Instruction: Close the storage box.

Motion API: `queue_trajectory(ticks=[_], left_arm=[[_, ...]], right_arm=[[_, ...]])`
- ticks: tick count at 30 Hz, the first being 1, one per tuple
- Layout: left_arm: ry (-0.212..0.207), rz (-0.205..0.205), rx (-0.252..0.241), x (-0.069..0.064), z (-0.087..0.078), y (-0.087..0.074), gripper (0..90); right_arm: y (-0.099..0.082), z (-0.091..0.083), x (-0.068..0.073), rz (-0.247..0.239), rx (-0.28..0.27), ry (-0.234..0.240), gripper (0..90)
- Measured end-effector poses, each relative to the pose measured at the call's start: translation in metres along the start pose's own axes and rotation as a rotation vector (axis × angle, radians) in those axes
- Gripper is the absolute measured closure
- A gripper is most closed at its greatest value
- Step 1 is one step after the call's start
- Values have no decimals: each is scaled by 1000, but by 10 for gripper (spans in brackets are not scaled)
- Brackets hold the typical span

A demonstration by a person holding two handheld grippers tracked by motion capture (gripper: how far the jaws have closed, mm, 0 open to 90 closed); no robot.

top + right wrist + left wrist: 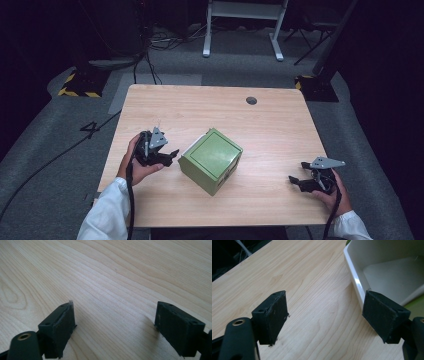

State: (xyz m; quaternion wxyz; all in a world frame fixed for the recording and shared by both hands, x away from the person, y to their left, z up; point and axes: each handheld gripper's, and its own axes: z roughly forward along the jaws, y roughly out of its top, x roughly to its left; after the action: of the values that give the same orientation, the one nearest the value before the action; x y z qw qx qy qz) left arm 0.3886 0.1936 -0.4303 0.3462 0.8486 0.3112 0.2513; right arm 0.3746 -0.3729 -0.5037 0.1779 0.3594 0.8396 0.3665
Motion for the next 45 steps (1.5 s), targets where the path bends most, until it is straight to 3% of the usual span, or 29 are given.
queue_trajectory(ticks=[9, 14, 18, 21, 39, 42, 45], left_arm=[[54, 22, 57, 6, -20, -26, 185], [72, 2, 69, 7, -29, -43, 184], [75, -9, 106, 8, -30, -58, 184], [70, -56, 102, 11, -32, -72, 181], [22, -199, 161, 14, -27, -117, 163], [13, -262, 118, 15, -30, -129, 159], [25, -311, 120, 16, -33, -133, 160]], right_arm=[[0, 0, 0, 0, 1, 0, 165], [0, 0, 0, 1, 1, 1, 165], [0, 0, 0, 1, 1, 1, 165], [0, 0, 0, 1, 1, 1, 165], [0, 0, -1, 2, 1, 5, 165], [0, 0, 0, -1, 0, 2, 165], [0, 0, 0, -1, 0, 2, 166]])
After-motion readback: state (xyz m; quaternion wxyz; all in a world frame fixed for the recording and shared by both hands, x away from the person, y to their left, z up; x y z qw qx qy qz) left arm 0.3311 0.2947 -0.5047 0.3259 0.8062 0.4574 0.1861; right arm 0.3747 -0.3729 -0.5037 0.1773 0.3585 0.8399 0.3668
